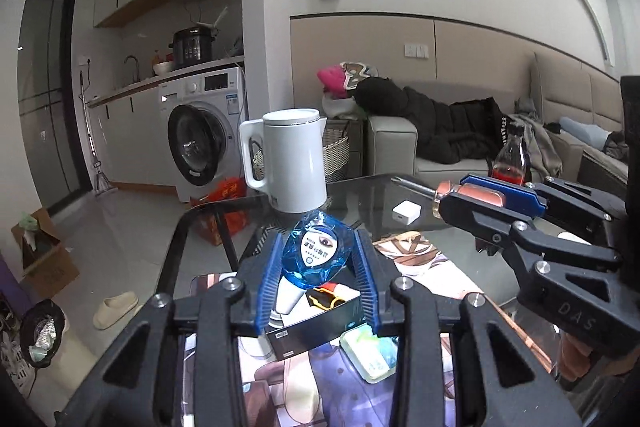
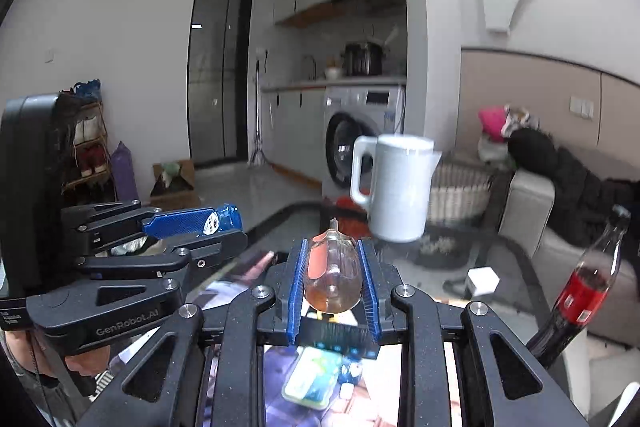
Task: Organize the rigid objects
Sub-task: 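Lift the blue bottle and screwdriver toward the black box with both grippers, then lower the blue bottle and screwdriver into the black box and open both grippers, then pull both grippers out of the box toward the green-white container and blue tape, then grasp the white-green container with the left gripper while the right grasps the blue tape dispenser, then lift the container and tape dispenser up above the table with both grippers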
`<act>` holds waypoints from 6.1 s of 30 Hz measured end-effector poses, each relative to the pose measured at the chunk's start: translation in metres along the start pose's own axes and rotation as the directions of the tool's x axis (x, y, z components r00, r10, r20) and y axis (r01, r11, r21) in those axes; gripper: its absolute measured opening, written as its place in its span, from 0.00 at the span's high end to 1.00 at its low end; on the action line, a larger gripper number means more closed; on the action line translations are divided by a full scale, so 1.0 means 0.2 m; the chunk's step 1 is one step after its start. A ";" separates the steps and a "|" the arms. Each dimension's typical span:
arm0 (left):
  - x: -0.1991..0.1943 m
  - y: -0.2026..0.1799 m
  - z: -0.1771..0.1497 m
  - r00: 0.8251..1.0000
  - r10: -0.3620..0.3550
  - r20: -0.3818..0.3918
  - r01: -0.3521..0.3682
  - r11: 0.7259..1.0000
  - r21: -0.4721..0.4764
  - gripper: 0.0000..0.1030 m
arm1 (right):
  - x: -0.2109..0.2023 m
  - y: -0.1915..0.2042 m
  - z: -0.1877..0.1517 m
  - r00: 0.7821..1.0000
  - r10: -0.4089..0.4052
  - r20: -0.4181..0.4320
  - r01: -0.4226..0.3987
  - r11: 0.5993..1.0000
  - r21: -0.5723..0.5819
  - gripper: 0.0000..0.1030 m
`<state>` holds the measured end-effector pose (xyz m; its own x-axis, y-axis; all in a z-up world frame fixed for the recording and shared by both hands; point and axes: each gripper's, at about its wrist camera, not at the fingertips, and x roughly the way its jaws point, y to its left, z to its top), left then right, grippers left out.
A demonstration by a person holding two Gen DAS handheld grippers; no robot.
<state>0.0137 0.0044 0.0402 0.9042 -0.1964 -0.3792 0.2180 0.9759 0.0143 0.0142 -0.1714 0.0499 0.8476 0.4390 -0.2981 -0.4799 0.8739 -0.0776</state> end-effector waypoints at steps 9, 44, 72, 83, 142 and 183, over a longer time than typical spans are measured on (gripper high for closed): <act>0.03 0.05 0.01 1.000 0.008 0.009 -0.007 0.999 -0.042 0.67 | 0.01 0.01 0.05 1.000 0.000 0.022 -0.001 0.999 0.034 0.77; 0.77 0.20 -0.07 0.958 0.027 -0.285 -0.085 0.978 -0.190 0.67 | 0.81 -0.23 -0.02 0.963 -0.074 -0.260 0.129 0.972 0.198 0.77; 0.94 0.10 -0.28 0.818 0.041 -0.574 -0.090 0.994 -0.058 0.66 | 1.09 -0.20 -0.33 0.725 0.025 -0.688 0.132 0.976 0.175 0.76; 0.87 0.10 -0.26 0.816 -0.020 -0.577 -0.035 0.996 -0.083 0.53 | 0.98 -0.21 -0.33 0.696 0.100 -0.711 0.103 0.966 0.236 0.72; 0.73 -0.16 -0.51 0.681 -0.122 -0.722 0.059 0.992 -0.112 0.19 | 0.83 -0.23 -0.57 0.599 0.119 -0.792 0.043 0.983 0.180 0.54; 0.73 -0.11 -0.56 0.665 -0.058 -0.744 0.035 0.998 -0.047 0.46 | 0.86 -0.08 -0.63 0.583 0.042 -0.812 0.016 0.998 0.063 0.84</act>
<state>0.0985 -0.0356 -0.1195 0.3154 -0.1164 -0.9418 0.2320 0.9718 -0.0424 0.1392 -0.1353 -0.1198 0.2898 0.1232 -0.9491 -0.4514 0.8920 -0.0220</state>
